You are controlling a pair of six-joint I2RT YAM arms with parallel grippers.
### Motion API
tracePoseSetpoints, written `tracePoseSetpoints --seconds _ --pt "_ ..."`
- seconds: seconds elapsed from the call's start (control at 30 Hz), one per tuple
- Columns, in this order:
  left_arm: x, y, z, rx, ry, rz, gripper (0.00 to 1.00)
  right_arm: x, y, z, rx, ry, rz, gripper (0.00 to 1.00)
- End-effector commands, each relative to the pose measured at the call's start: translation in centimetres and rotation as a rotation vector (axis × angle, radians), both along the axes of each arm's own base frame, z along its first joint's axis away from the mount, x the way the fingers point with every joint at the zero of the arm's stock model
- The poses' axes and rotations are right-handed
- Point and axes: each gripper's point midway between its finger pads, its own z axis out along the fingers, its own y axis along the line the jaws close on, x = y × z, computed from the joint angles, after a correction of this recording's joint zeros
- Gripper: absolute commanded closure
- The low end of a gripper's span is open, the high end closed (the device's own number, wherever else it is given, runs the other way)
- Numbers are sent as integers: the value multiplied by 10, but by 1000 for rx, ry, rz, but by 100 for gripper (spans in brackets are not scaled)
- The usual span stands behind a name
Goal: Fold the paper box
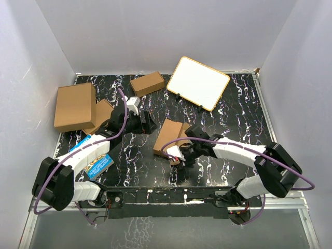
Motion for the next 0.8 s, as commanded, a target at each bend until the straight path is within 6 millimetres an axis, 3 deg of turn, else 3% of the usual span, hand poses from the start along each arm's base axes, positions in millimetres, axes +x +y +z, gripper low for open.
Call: tracePoseSetpoints --seconds 0.0,0.37,0.77 --pt "-2 7 4 2 -17 26 3 5 8 8 46 -76 13 51" --pt "-9 10 -15 -4 20 38 3 8 14 -2 32 -99 -26 52" --pt "-20 -8 -45 -40 126 -59 3 15 19 -12 -5 -150 -66 54"
